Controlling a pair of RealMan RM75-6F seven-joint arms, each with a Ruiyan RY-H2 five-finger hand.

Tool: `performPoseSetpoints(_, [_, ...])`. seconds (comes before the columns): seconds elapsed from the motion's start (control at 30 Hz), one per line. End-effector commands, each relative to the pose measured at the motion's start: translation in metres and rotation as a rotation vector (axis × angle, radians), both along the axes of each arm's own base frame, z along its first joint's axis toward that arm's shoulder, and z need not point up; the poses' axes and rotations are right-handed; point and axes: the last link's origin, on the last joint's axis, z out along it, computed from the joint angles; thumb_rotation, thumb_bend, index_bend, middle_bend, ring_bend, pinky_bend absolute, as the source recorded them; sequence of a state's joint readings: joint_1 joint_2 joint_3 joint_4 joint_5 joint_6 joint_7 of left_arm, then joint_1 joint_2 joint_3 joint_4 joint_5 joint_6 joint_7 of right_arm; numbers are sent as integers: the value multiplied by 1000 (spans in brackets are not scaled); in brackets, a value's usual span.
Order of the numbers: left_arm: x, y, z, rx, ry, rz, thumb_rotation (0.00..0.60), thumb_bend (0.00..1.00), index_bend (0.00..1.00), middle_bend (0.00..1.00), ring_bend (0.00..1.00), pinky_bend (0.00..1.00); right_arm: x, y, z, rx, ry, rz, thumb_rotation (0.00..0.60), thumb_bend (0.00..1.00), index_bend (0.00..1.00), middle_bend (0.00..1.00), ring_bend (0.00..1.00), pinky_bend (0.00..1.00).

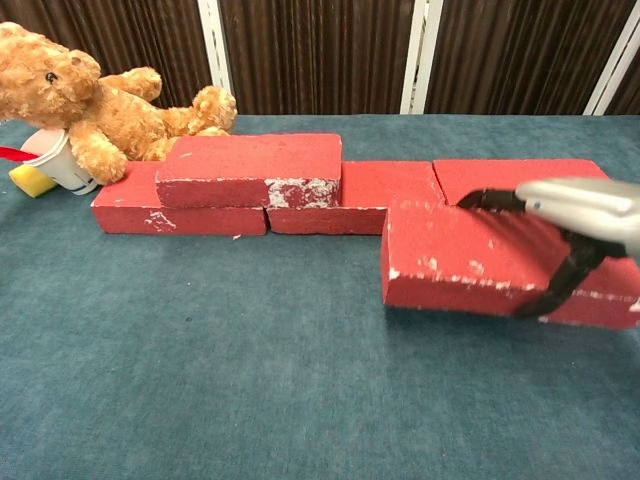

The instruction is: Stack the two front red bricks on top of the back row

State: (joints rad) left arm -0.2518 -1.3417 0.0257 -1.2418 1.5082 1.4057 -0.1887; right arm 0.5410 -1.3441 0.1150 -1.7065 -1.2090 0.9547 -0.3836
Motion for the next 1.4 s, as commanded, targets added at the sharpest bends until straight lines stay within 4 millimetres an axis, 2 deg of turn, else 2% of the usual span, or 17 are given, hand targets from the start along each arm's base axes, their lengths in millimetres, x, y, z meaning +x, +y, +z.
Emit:
performPoseSetpoints(0.03, [0,-2,1,4,11,-4,600,265,0,0,0,0,13,-14,21,-15,-17,51,600,198,711,549,507,713])
performPoseSetpoints(0.07, [1,-2,1,5,14,-5,600,265,0,0,0,0,17,-21,28,-27,-19,65,600,199,712,549,507,712])
performPoseSetpoints(0.13, [3,-2,-1,11,27,-13,600,265,0,0,0,0,38,-52,56,-84,-14,145,600,200,713,549,507,707])
performPoseSetpoints(0.27, [3,-1,-4,21,55,-10,600,265,0,0,0,0,59,-94,82,-65,33,215,600,204,702,549,507,693])
performPoseSetpoints(0.4, [2,2,-7,28,45,-4,600,263,0,0,0,0,69,-131,90,-107,114,268,600,247,691,549,506,689])
performPoseSetpoints(0.53, [-3,5,-10,23,59,19,600,264,0,0,0,0,70,-154,84,-98,85,223,600,264,690,549,506,688])
performPoseSetpoints(0.67, [-8,8,-14,16,77,41,600,262,0,0,0,0,60,-166,69,-68,47,162,600,265,689,549,506,688])
performPoseSetpoints(0.87, [-11,10,-12,25,79,51,600,263,0,0,0,0,47,-172,47,-22,13,122,600,265,688,549,506,688])
performPoseSetpoints(1.1, [-13,11,-10,31,83,56,600,264,0,0,0,0,31,-176,32,11,39,102,600,265,682,549,506,688])
performPoseSetpoints(1.4, [-13,12,-12,25,85,60,600,263,0,0,0,0,28,-178,19,34,32,92,600,265,638,548,478,657])
